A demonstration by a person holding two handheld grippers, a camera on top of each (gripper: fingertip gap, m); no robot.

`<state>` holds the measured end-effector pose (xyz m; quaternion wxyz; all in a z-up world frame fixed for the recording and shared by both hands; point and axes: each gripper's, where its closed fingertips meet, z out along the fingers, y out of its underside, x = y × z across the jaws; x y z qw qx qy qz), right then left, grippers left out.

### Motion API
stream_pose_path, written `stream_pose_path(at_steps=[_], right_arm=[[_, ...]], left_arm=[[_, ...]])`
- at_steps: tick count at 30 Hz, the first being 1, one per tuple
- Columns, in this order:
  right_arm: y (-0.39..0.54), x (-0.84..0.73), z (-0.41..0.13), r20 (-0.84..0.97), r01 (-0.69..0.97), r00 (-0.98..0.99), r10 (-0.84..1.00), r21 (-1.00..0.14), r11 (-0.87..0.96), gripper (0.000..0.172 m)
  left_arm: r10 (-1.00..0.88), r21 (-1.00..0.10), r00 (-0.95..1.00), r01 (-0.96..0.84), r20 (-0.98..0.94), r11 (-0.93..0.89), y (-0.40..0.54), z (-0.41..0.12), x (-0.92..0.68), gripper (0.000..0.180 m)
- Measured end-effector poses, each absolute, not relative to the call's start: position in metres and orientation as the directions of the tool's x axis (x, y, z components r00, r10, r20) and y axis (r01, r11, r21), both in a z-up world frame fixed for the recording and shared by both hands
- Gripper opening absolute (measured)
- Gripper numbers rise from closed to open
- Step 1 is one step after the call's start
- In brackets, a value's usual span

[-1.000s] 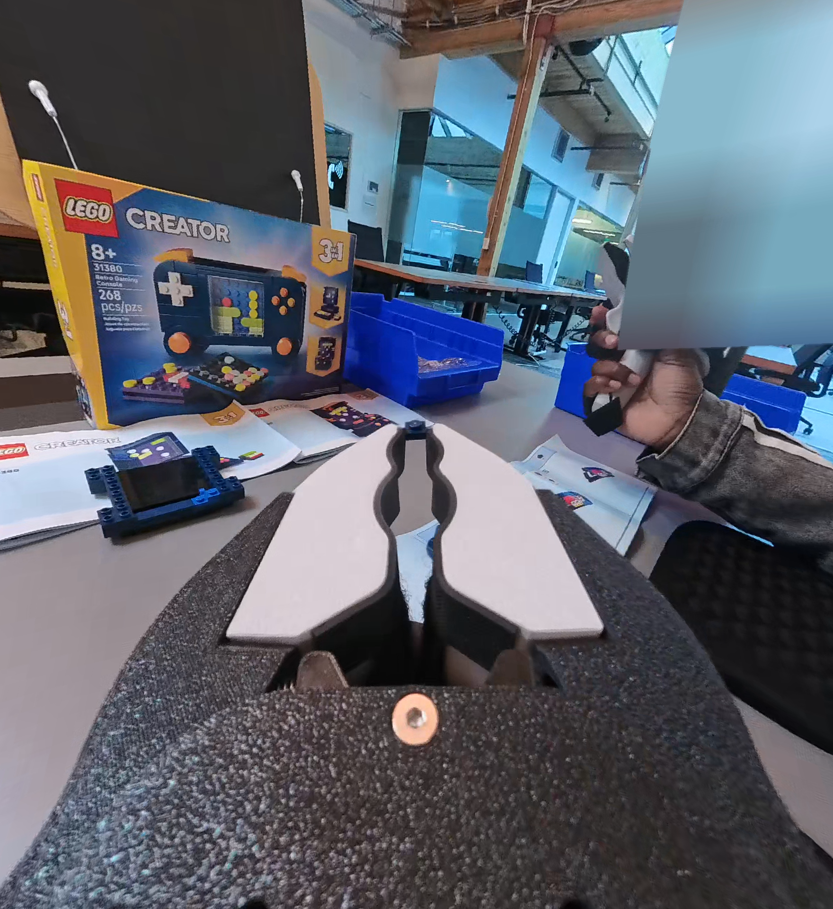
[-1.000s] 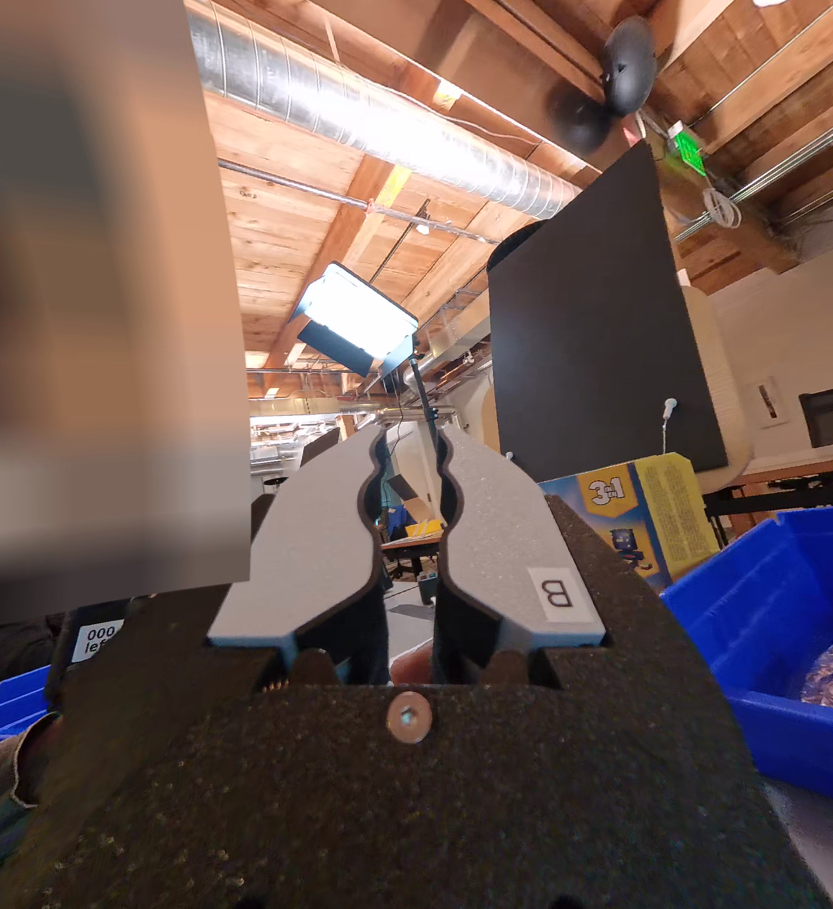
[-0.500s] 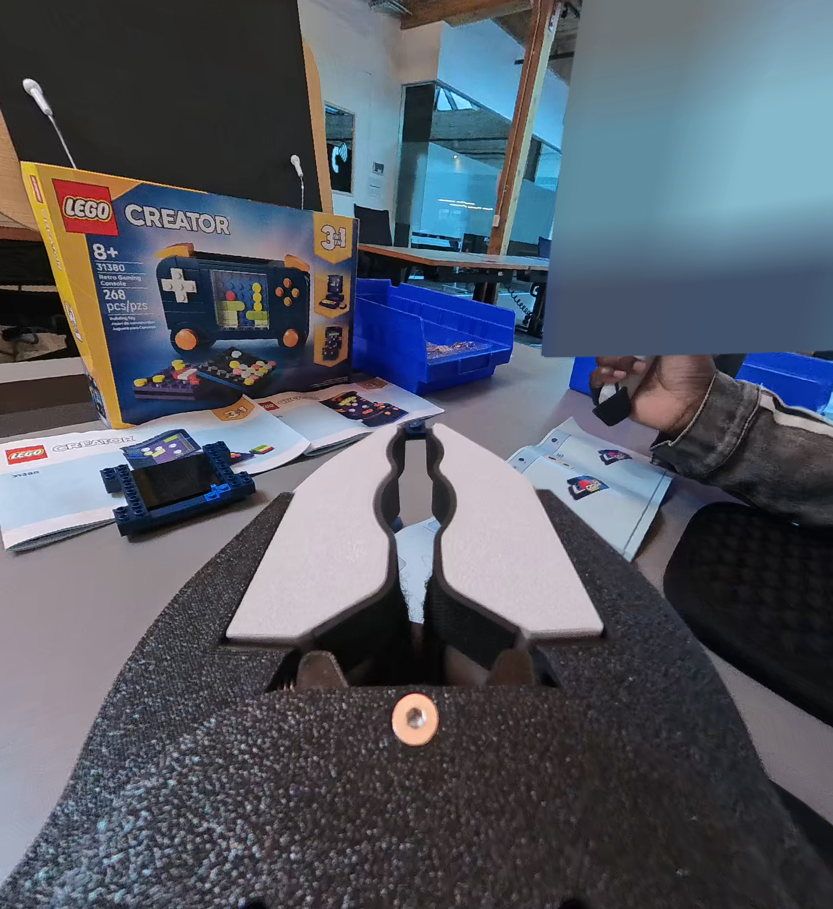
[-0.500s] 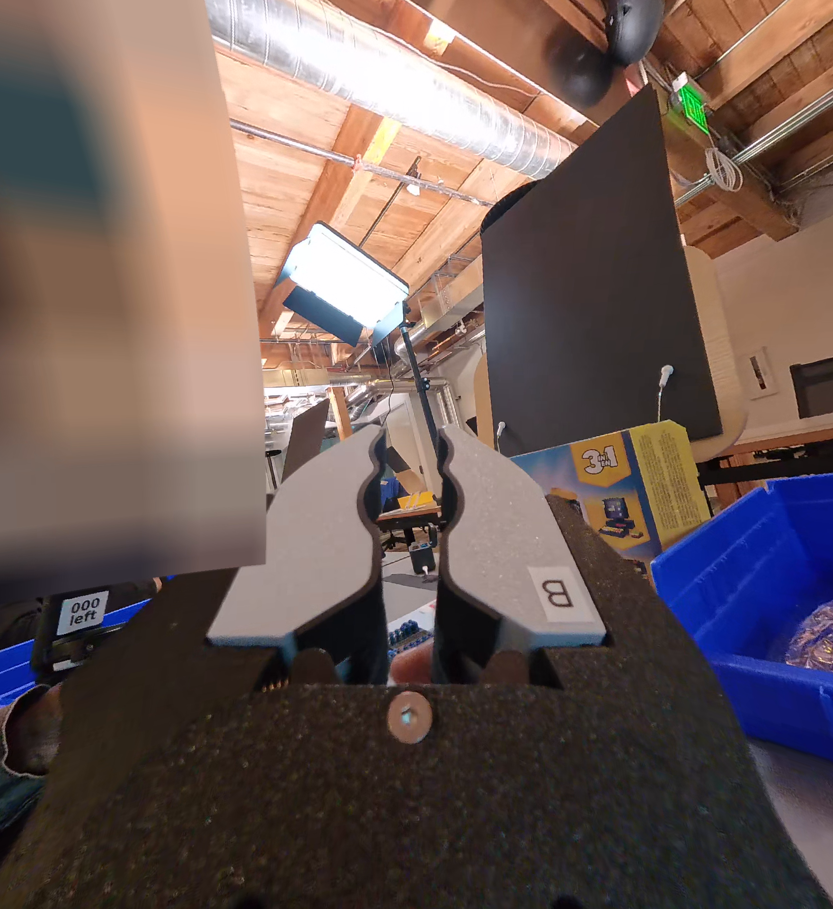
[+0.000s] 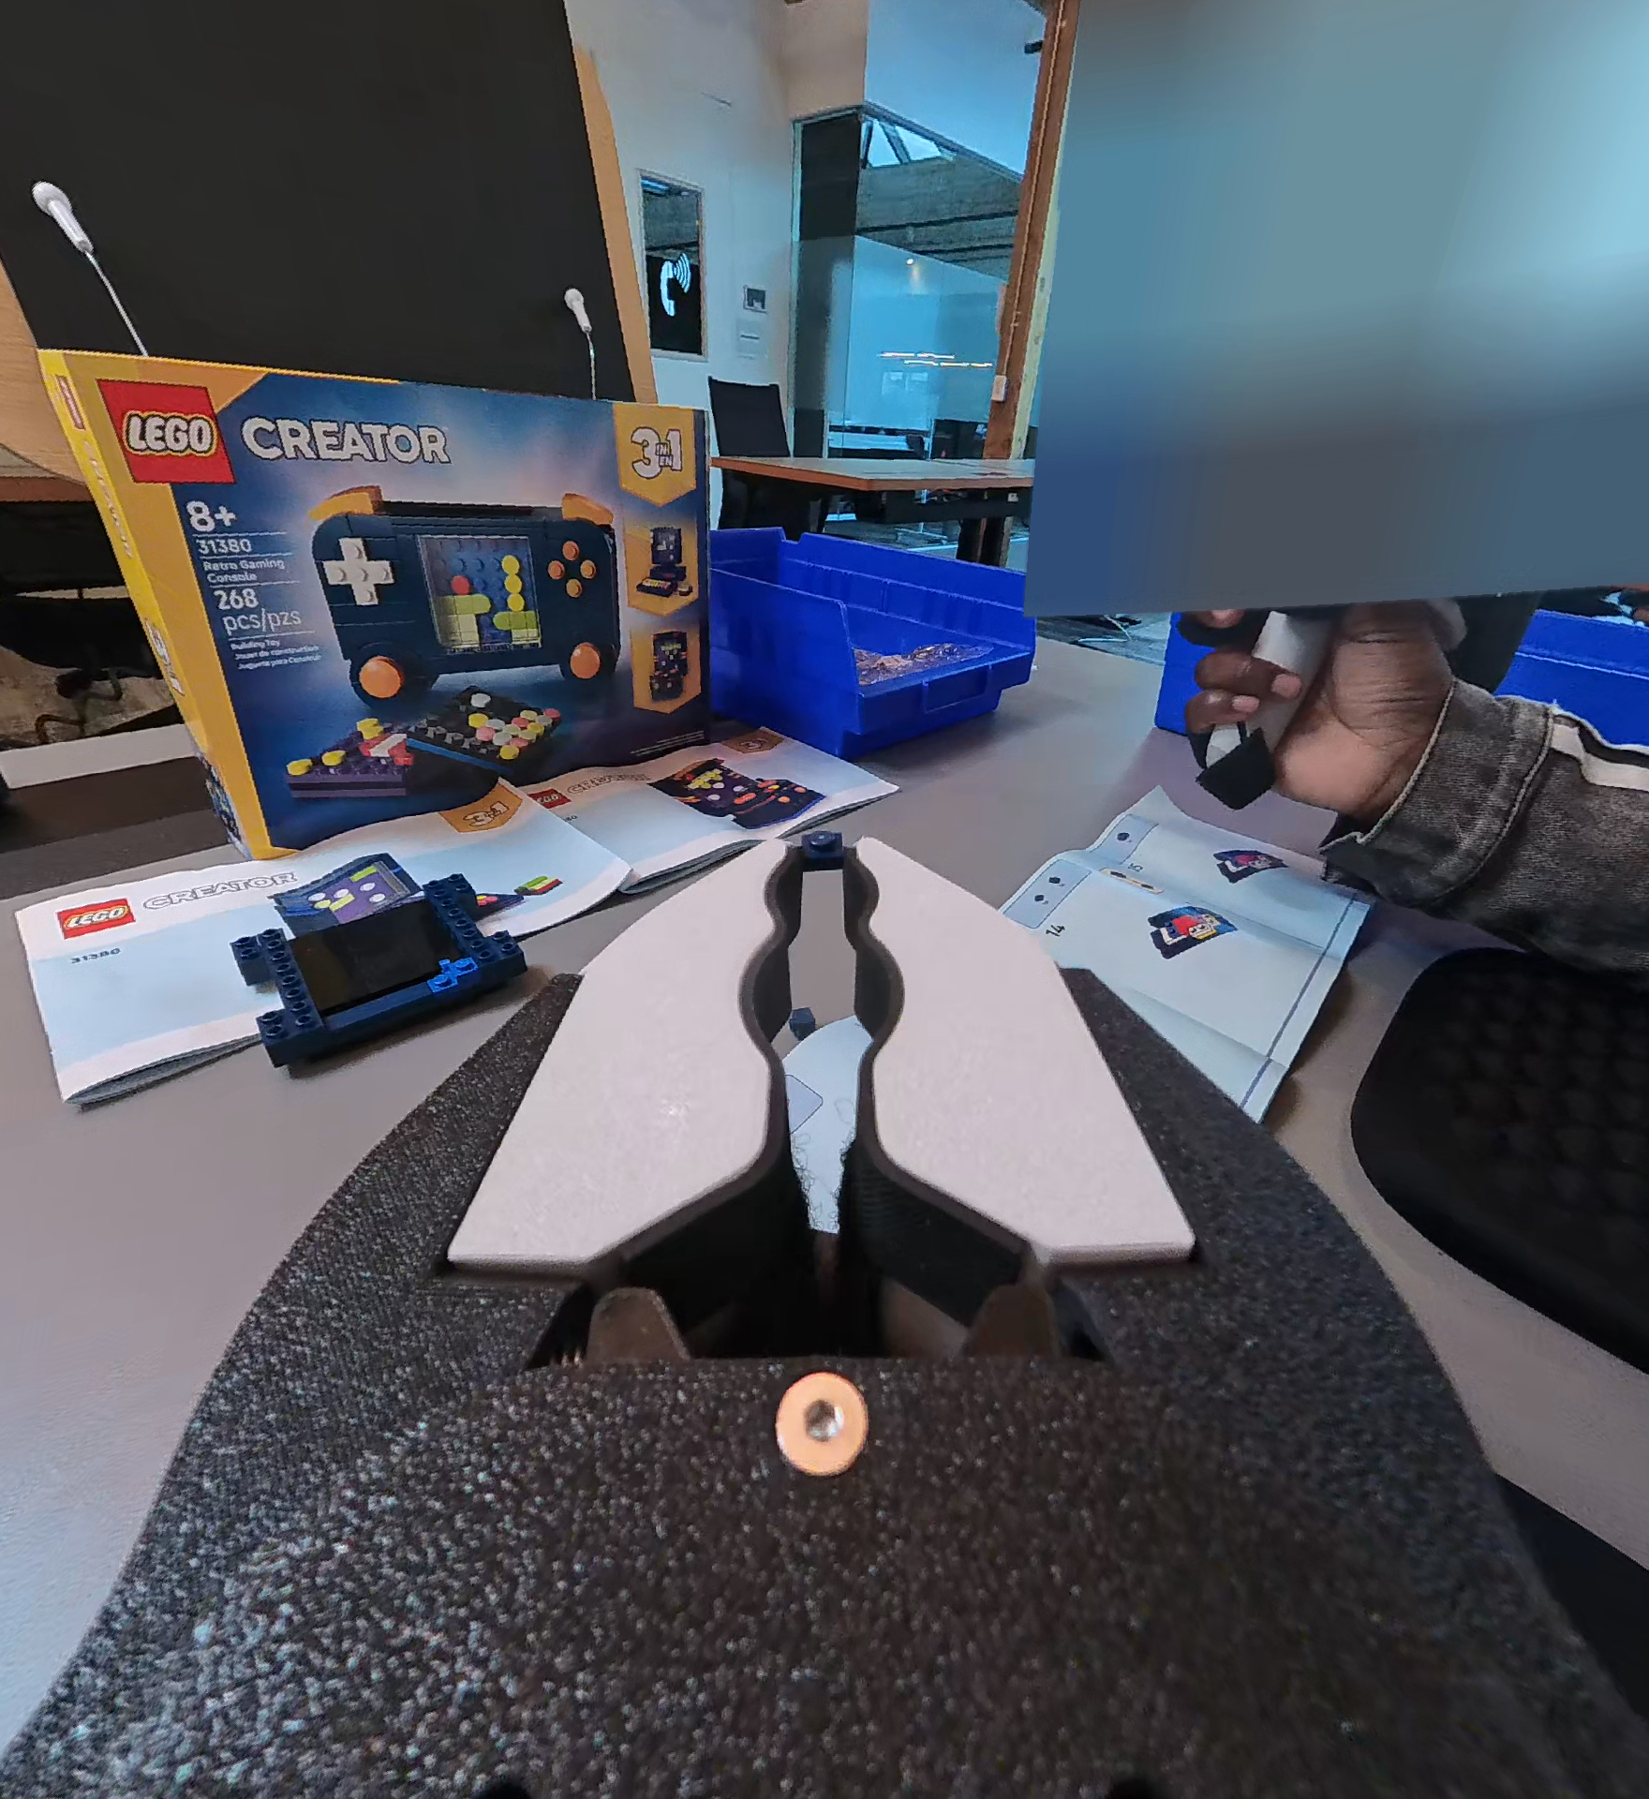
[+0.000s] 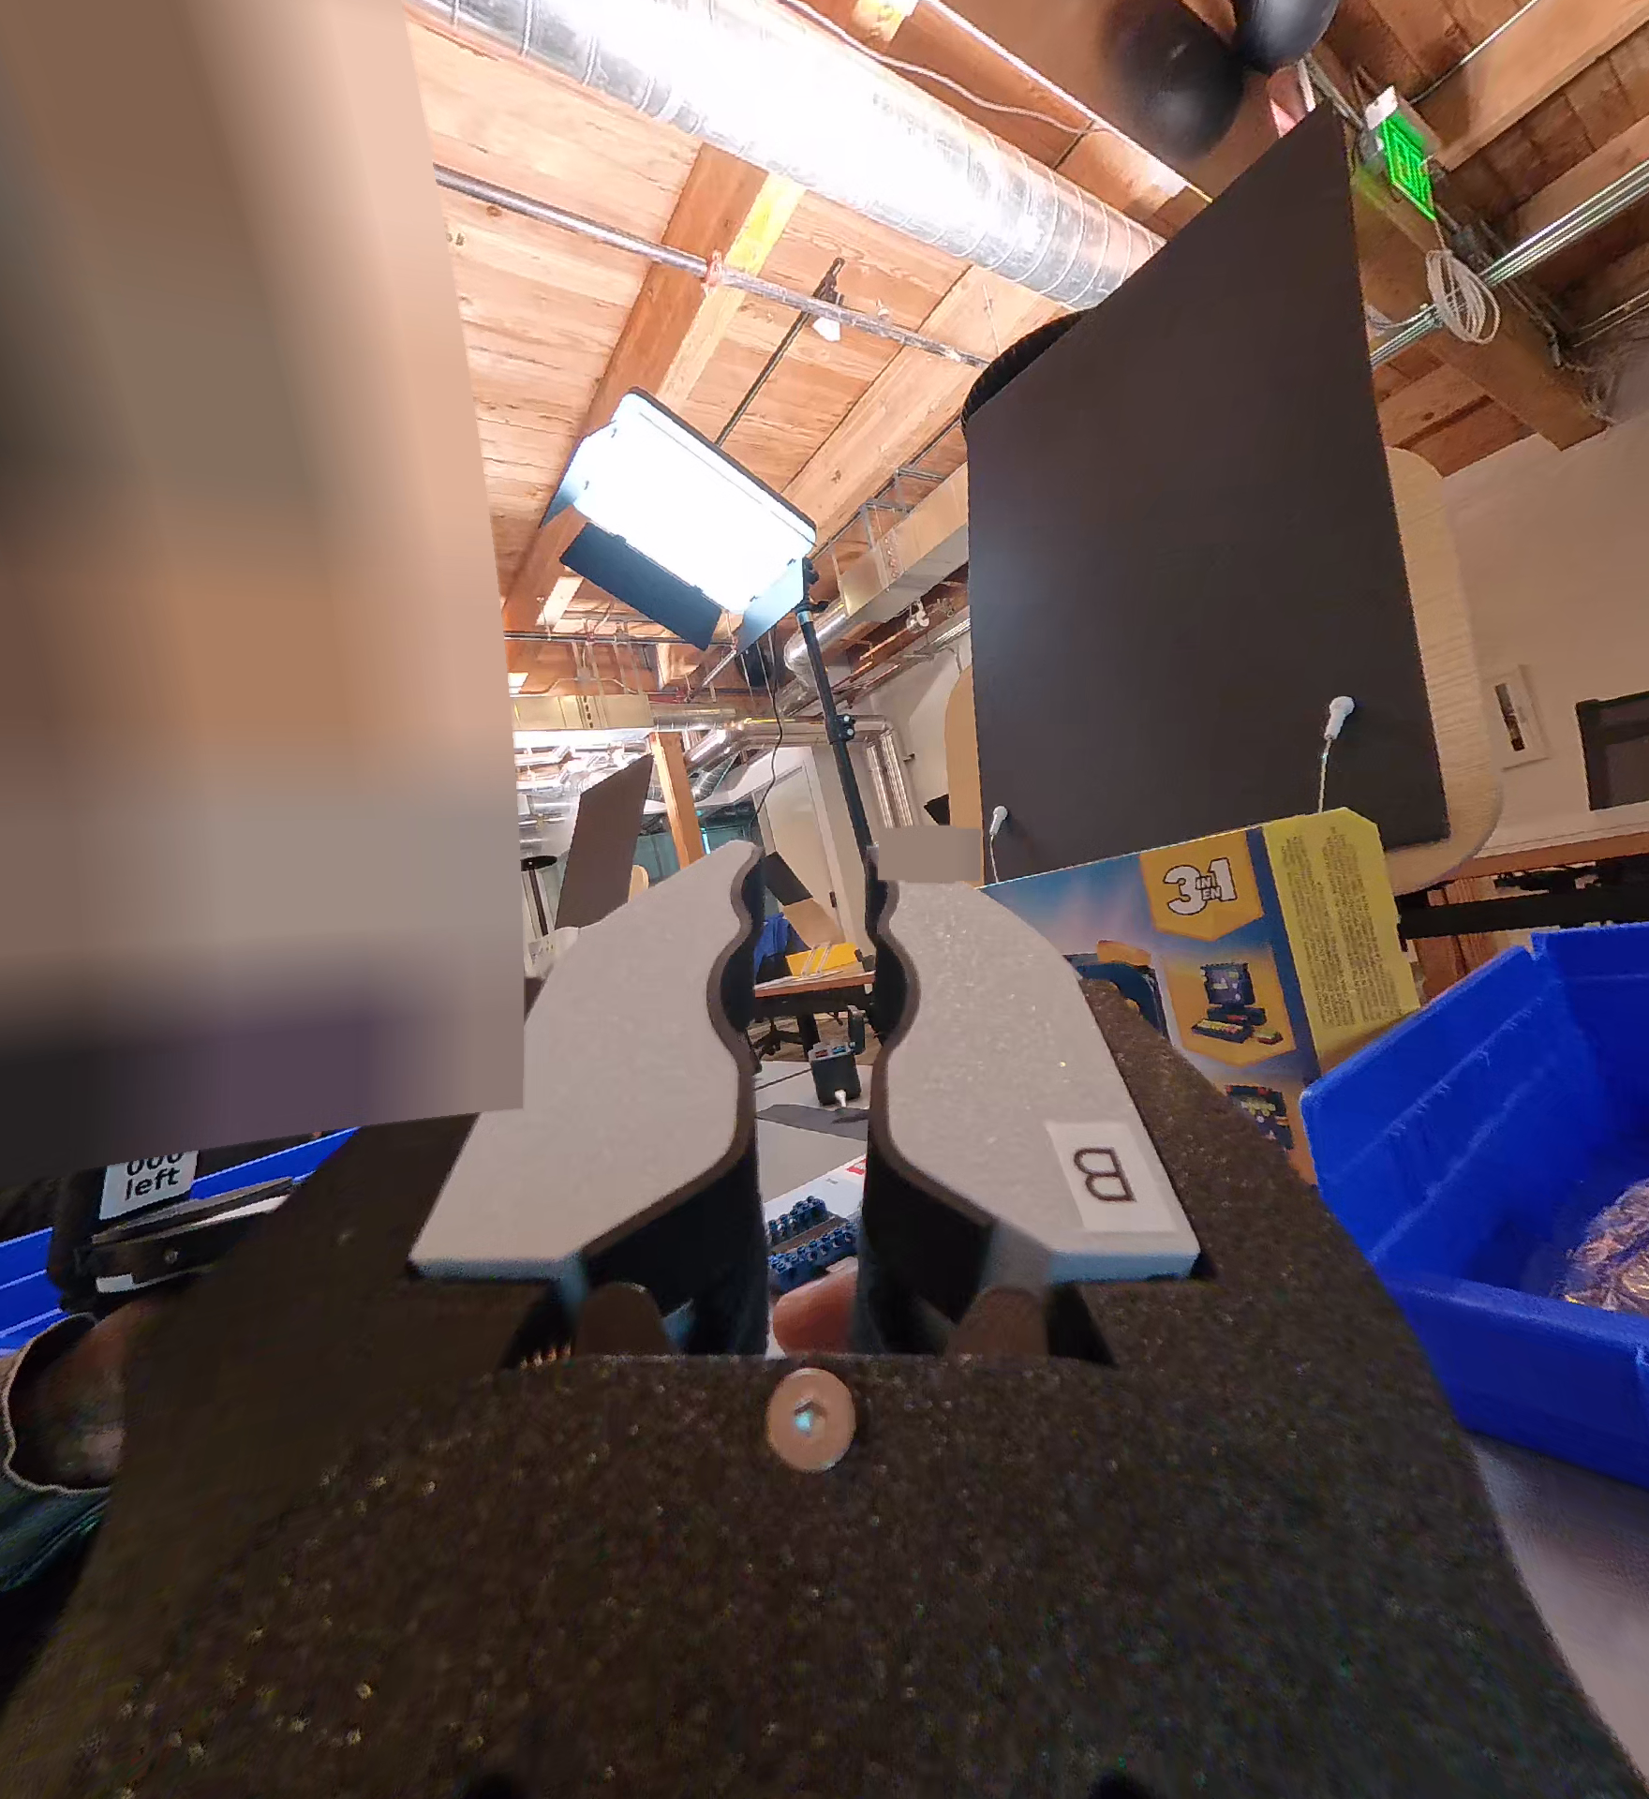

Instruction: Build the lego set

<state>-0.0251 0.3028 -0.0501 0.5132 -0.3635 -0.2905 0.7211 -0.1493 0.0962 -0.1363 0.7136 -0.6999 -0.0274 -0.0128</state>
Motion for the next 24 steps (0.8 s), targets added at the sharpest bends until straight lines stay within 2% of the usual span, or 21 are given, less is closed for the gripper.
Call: stream_pose_path(at_steps=[10,12,14,16,19,22,24], right_arm=[[0.288,-0.033,-0.052,-0.141,-0.478,-0.199,0.97,-0.85,-0.222,0.019],[0.277,-0.039,-0.056,-0.106,-0.425,-0.214,0.971,-0.885,-0.19,0.016],[0.256,-0.052,-0.065,-0.086,-0.301,-0.265,0.96,-0.939,-0.167,0.009],[0.224,-0.068,-0.082,-0.081,-0.132,-0.338,0.938,-0.982,-0.132,0.009],[0.169,-0.087,-0.113,-0.057,0.088,-0.427,0.903,-0.996,-0.022,0.012],[0.135,-0.097,-0.126,0.021,0.151,-0.445,0.895,-0.984,0.098,0.012],[0.124,-0.1,-0.128,0.075,0.155,-0.442,0.894,-0.975,0.158,0.008]], left_arm=[[0.048,-0.999,0.998,-0.04,-0.042,-0.036,0.1,-0.143,-0.148,0.007],[0.064,-0.992,0.992,-0.104,-0.108,-0.068,0.101,-0.145,-0.148,0.007],[0.085,-0.968,0.97,-0.219,-0.23,-0.125,0.103,-0.15,-0.146,0.007],[0.111,-0.901,0.905,-0.384,-0.411,-0.201,0.106,-0.155,-0.145,0.007],[0.158,-0.729,0.721,-0.616,-0.674,-0.299,0.109,-0.152,-0.141,0.007],[0.194,-0.55,0.516,-0.76,-0.834,-0.345,0.11,-0.142,-0.132,0.007],[0.216,-0.485,0.436,-0.809,-0.874,-0.332,0.11,-0.135,-0.124,0.007]])
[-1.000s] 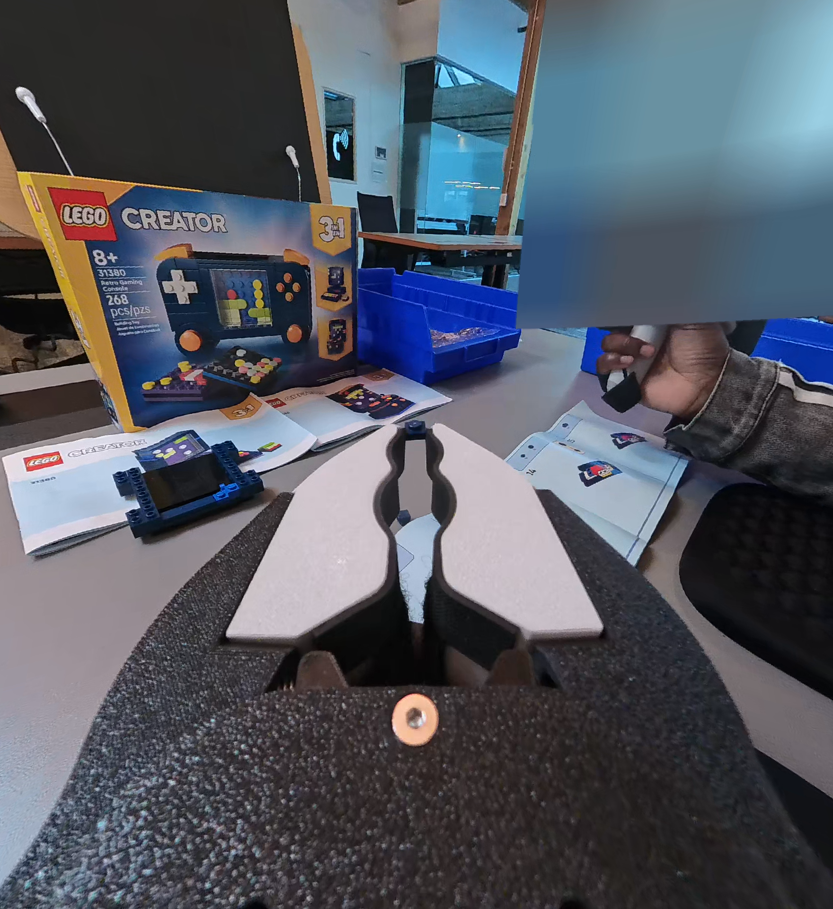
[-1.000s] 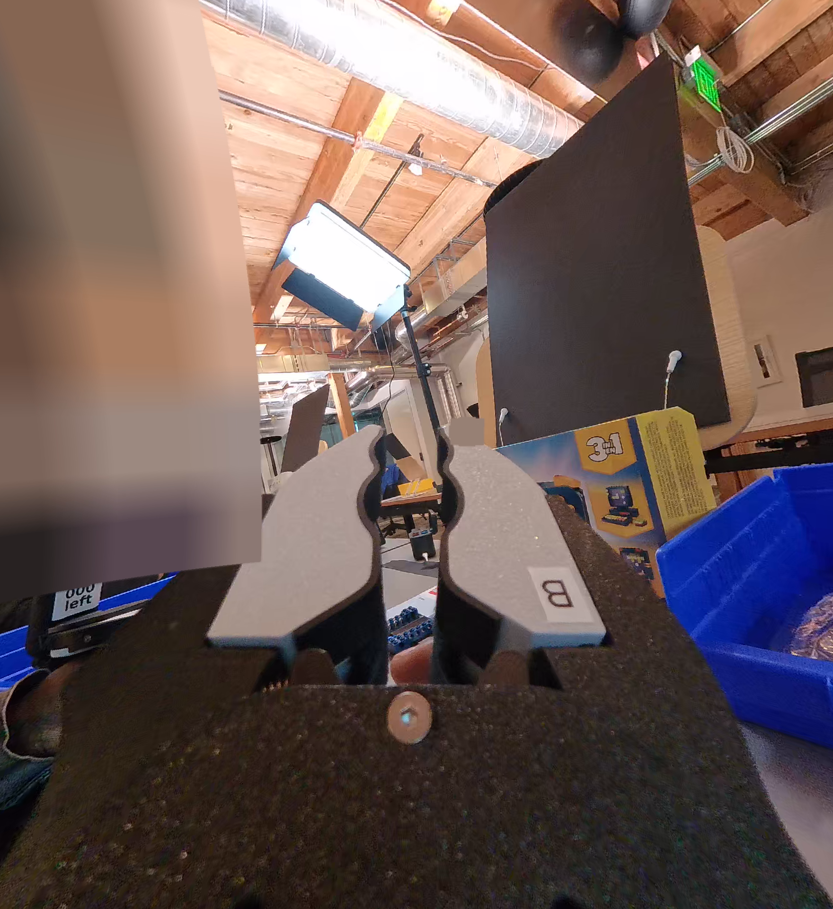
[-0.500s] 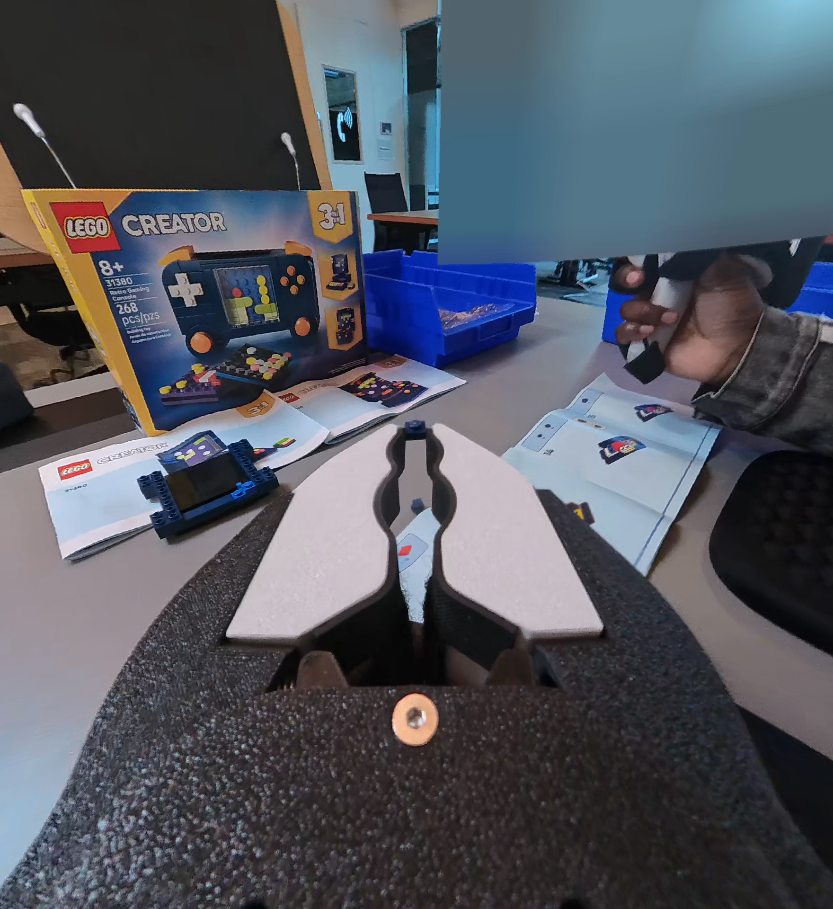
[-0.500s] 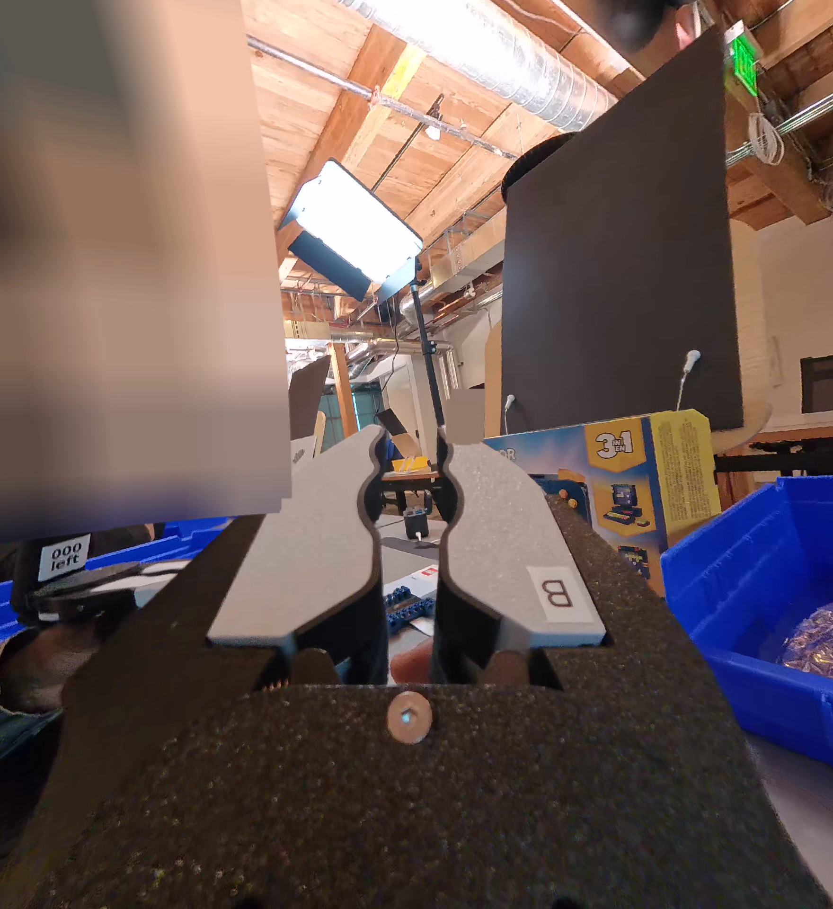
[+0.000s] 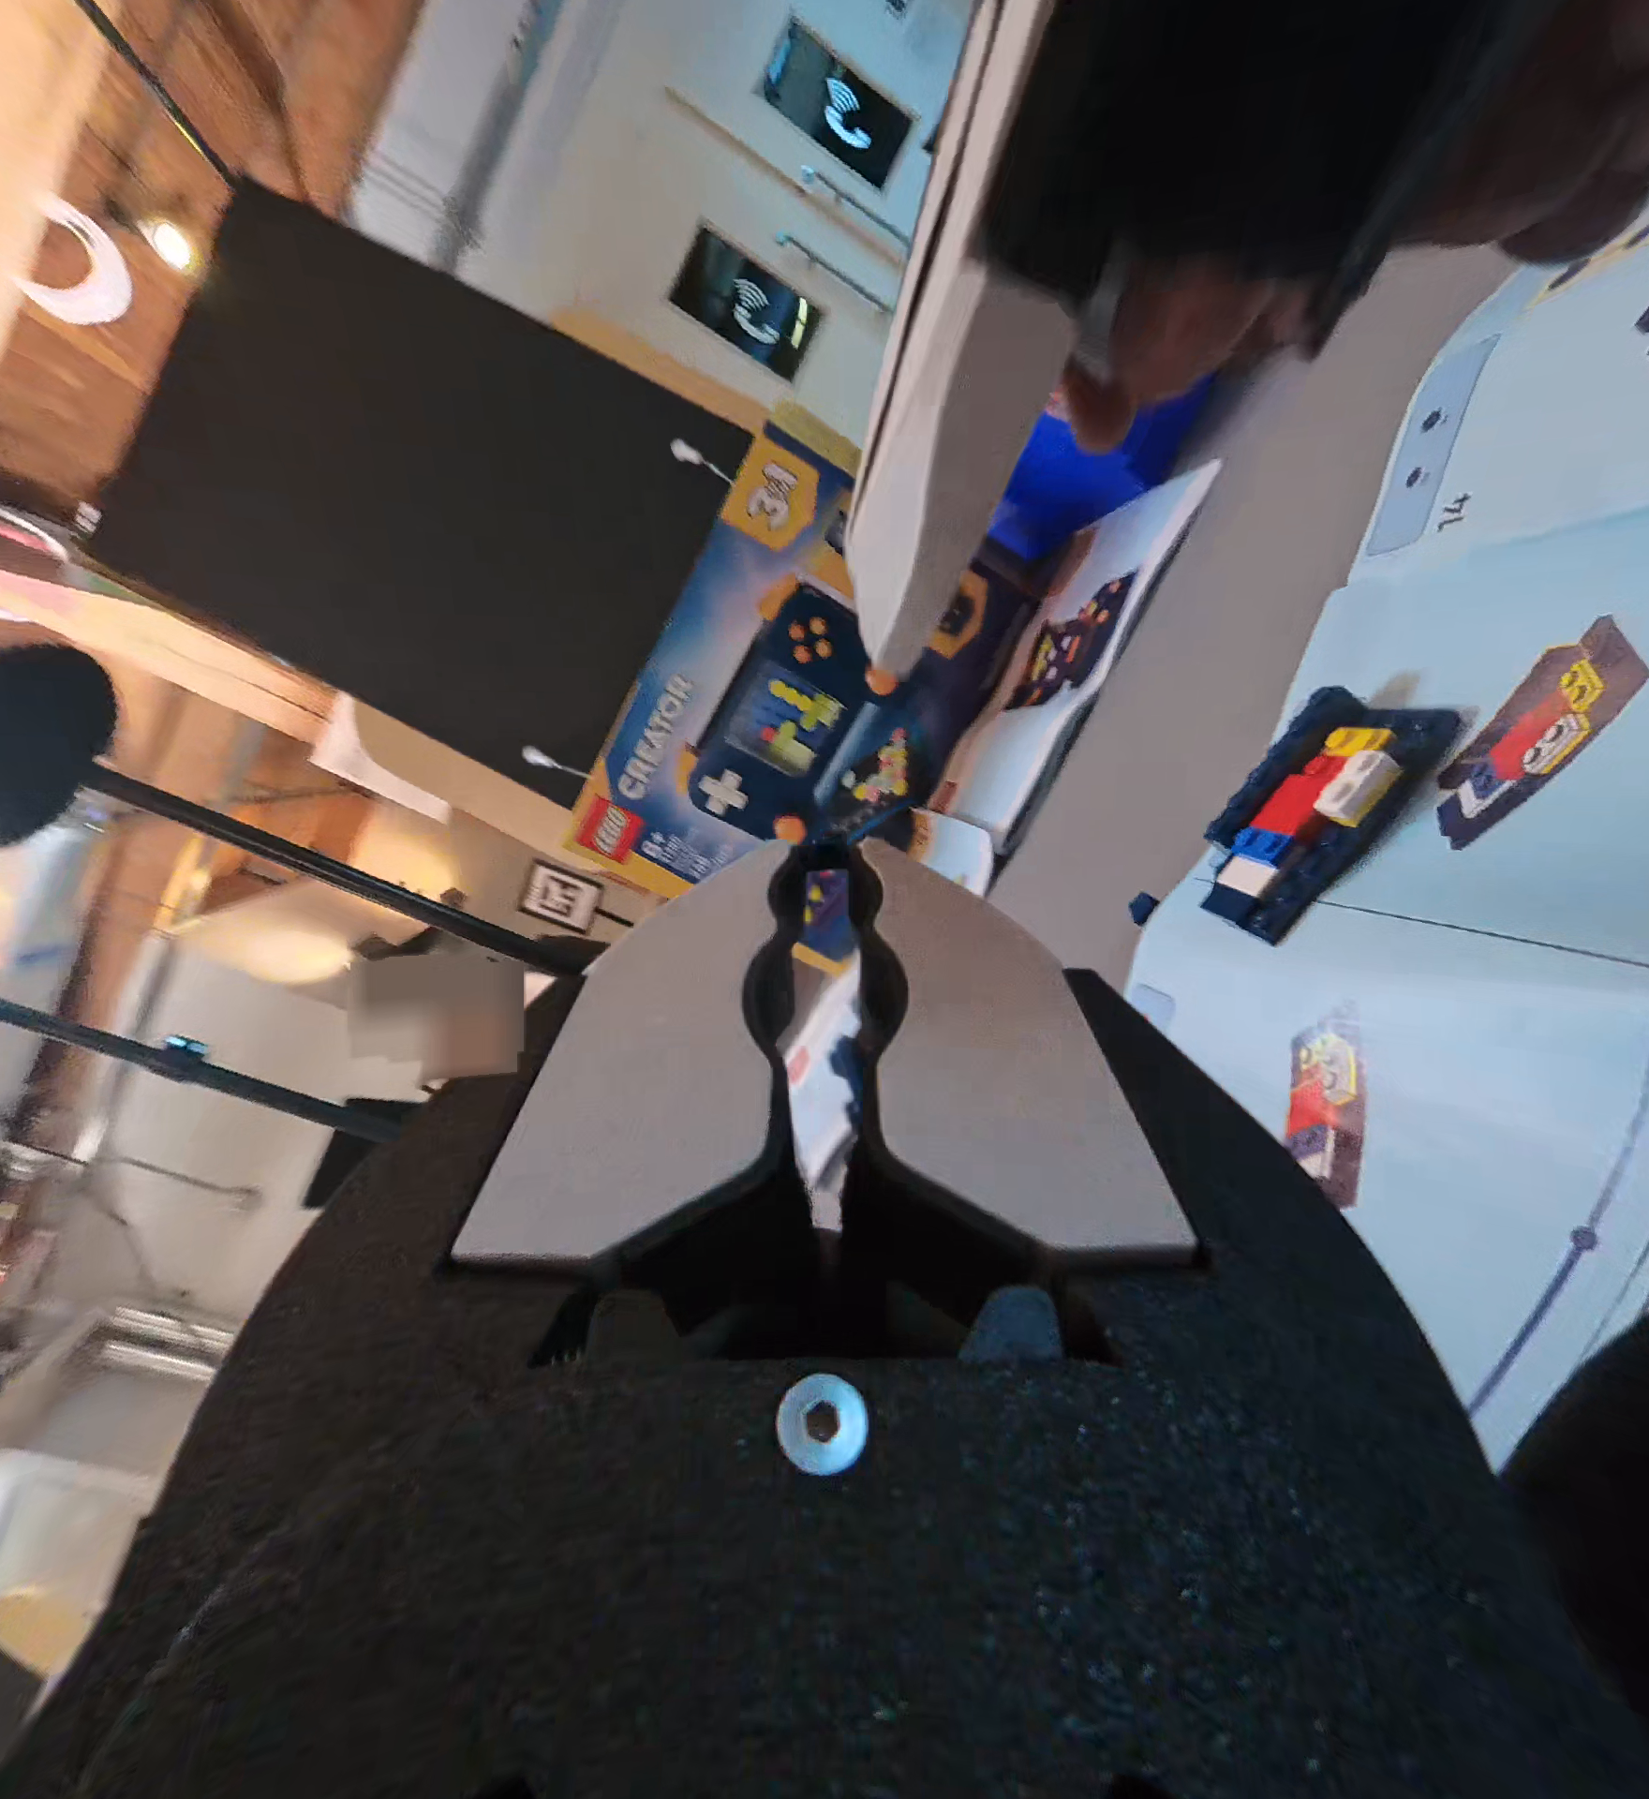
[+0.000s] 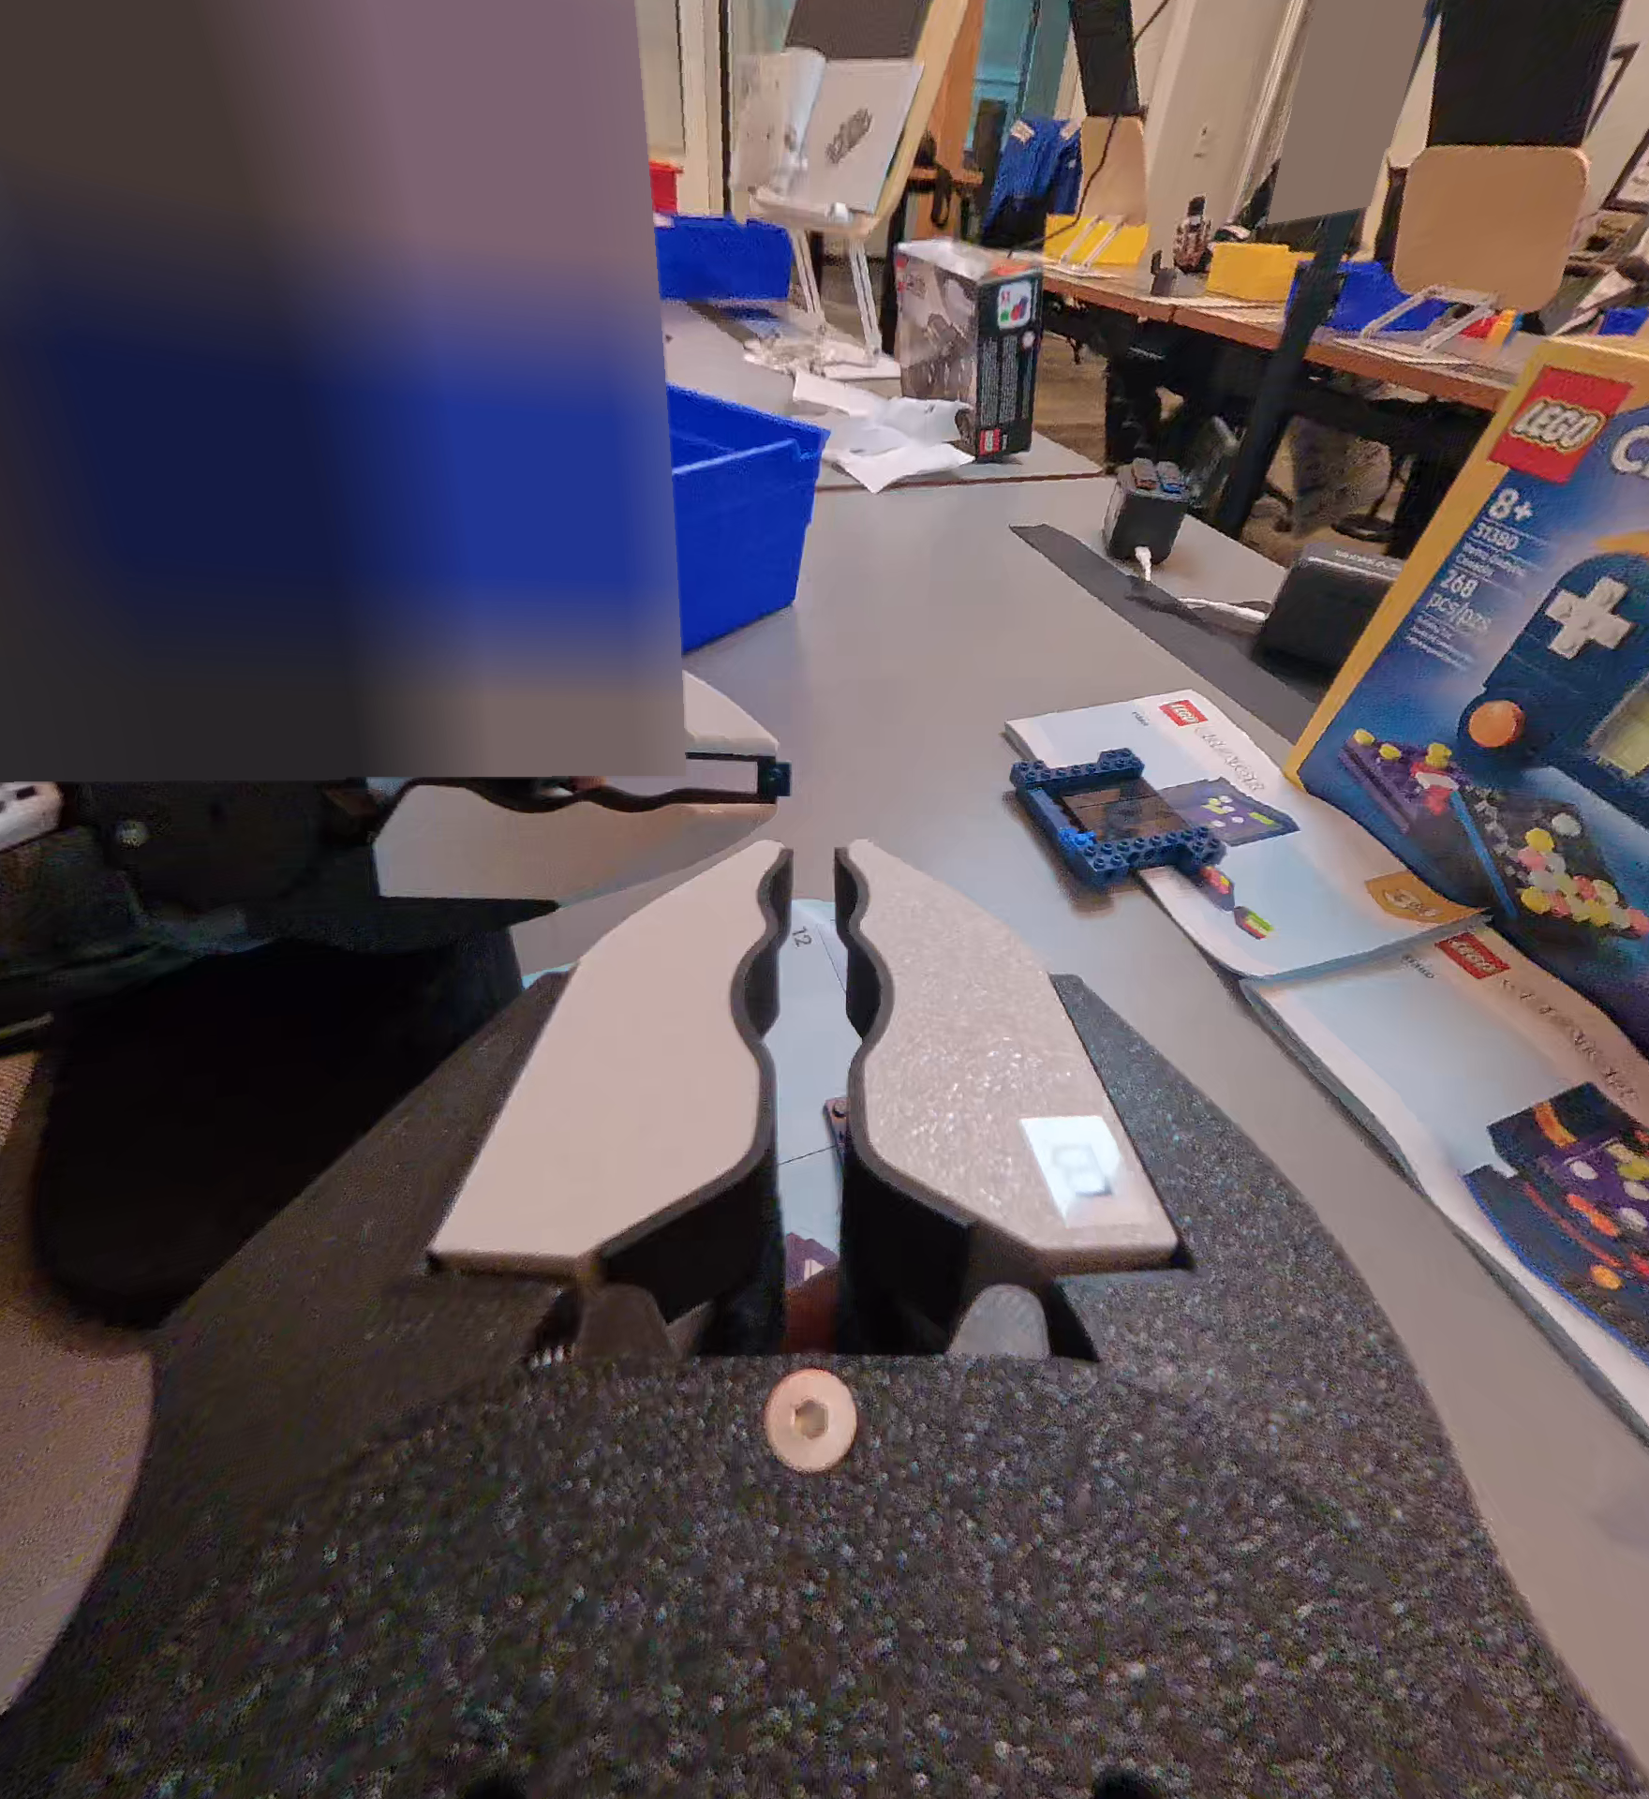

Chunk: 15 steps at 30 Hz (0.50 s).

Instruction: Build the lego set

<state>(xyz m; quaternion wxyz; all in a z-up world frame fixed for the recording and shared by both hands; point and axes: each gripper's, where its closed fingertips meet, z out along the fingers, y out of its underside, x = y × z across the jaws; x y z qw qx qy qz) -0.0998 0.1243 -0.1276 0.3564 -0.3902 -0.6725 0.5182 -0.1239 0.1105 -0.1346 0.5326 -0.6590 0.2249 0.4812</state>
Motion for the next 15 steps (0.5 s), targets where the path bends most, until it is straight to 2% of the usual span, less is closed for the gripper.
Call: stream_pose_path(at_steps=[5,8,15], right_arm=[[0.108,-0.102,-0.124,0.056,0.151,-0.456,0.888,-0.979,0.139,0.008],[0.107,-0.103,-0.122,0.116,0.13,-0.424,0.898,-0.974,0.187,0.006],[0.104,-0.104,-0.125,0.207,0.121,-0.394,0.895,-0.954,0.274,0.005]], left_arm=[[0.233,-0.376,0.312,-0.868,-0.921,-0.324,0.111,-0.127,-0.112,0.007],[0.227,-0.322,0.254,-0.88,-0.94,-0.35,0.112,-0.127,-0.11,0.007],[0.228,-0.278,0.205,-0.891,-0.952,-0.358,0.113,-0.126,-0.106,0.007]])
